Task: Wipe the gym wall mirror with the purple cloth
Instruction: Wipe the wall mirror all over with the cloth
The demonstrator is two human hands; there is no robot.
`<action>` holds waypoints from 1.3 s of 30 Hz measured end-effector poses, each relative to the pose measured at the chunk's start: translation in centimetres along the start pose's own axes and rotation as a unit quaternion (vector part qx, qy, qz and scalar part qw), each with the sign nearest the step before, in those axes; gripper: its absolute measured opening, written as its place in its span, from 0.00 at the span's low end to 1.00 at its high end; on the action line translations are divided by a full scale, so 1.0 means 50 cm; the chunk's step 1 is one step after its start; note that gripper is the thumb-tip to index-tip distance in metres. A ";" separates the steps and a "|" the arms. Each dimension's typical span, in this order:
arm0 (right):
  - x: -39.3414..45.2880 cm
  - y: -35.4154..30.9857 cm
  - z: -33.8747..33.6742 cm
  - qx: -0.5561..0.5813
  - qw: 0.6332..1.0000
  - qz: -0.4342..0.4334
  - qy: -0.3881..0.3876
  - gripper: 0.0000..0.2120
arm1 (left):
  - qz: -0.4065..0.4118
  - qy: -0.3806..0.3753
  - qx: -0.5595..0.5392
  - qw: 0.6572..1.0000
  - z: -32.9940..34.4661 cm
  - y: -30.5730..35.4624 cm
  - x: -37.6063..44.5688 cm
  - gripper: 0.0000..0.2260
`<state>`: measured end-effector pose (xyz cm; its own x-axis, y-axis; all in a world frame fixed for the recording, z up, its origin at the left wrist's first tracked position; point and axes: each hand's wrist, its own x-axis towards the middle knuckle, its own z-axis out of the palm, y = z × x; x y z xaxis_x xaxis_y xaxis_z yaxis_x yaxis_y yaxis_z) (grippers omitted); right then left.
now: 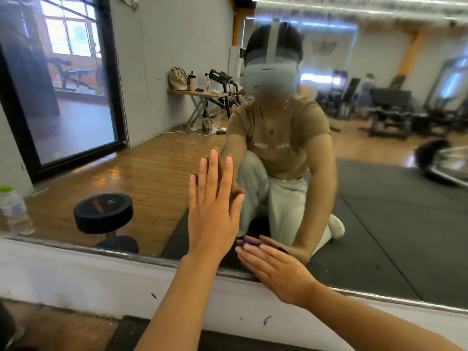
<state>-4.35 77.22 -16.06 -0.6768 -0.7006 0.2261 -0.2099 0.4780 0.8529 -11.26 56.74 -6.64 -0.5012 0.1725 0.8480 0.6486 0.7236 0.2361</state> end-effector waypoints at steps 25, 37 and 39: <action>0.039 -0.062 0.002 0.006 1.000 0.007 -0.013 0.45 | 0.030 -0.033 -0.011 0.999 -0.027 -0.035 -0.018 0.33; 0.070 0.216 -0.117 0.041 0.938 0.259 0.225 0.27 | 0.012 -0.057 -0.025 0.998 -0.027 -0.030 -0.029 0.31; 0.070 0.236 -0.129 0.059 0.918 0.308 0.241 0.25 | 0.003 -0.052 -0.026 0.998 -0.024 -0.025 -0.031 0.30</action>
<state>-4.62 76.99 -2.16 -0.3081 -0.4170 0.8551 0.0149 0.8966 0.4426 -10.61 54.78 -7.70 -0.5520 0.2464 0.7966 0.6795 0.6867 0.2585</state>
